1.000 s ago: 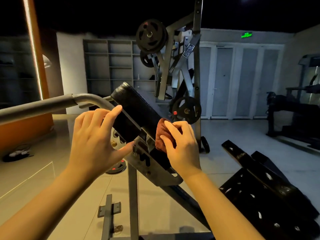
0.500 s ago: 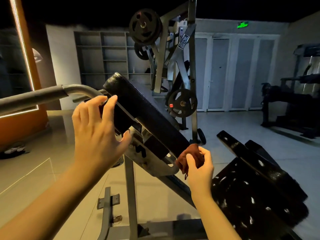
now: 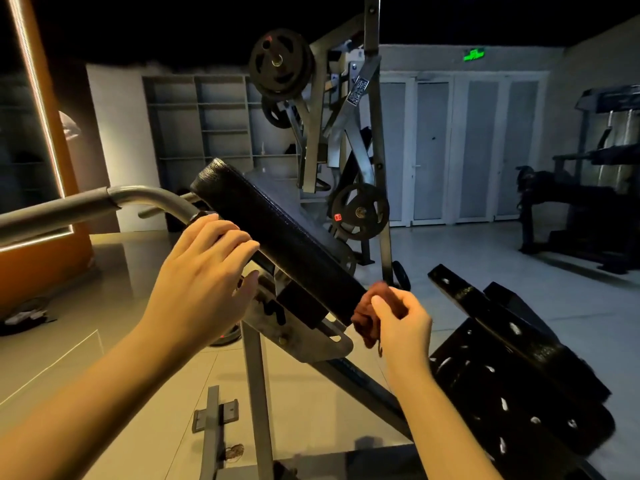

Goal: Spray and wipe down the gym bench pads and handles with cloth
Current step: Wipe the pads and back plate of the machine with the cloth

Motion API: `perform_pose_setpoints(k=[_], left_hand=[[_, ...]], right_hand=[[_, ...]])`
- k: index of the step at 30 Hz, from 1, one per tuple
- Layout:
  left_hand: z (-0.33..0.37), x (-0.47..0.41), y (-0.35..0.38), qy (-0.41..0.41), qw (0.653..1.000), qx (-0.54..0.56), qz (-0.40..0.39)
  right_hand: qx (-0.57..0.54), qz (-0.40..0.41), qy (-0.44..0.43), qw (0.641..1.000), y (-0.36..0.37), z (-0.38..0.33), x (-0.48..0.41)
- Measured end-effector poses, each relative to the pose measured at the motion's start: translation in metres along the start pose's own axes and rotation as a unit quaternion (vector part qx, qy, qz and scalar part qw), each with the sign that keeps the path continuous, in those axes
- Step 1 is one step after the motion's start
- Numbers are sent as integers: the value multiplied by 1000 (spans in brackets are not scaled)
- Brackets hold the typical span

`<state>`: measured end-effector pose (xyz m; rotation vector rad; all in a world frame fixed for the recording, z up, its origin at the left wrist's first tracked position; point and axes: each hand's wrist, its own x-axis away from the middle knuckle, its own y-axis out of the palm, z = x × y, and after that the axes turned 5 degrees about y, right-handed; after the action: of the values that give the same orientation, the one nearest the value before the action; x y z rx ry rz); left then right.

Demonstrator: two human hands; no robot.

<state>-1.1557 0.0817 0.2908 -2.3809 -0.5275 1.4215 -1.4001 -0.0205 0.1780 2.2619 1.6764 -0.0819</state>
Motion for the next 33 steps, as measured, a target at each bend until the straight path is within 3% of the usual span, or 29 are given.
perform_pose_setpoints(k=[5, 11, 18, 27, 33], left_hand=[[-5, 2, -1, 4, 1000, 20, 4], [-7, 8, 3, 9, 999, 28, 40], [-13, 6, 11, 49, 994, 54, 83], [-49, -18, -15, 135, 977, 156, -50], [-65, -41, -43, 102, 929, 276, -224]], right_hand=[[41, -25, -24, 999, 7, -34, -15], [193, -79, -149, 967, 1, -43, -18], [208, -74, -175, 960, 55, -78, -71], [258, -140, -10, 956, 86, -122, -72], [284, -146, 148, 936, 84, -153, -71]])
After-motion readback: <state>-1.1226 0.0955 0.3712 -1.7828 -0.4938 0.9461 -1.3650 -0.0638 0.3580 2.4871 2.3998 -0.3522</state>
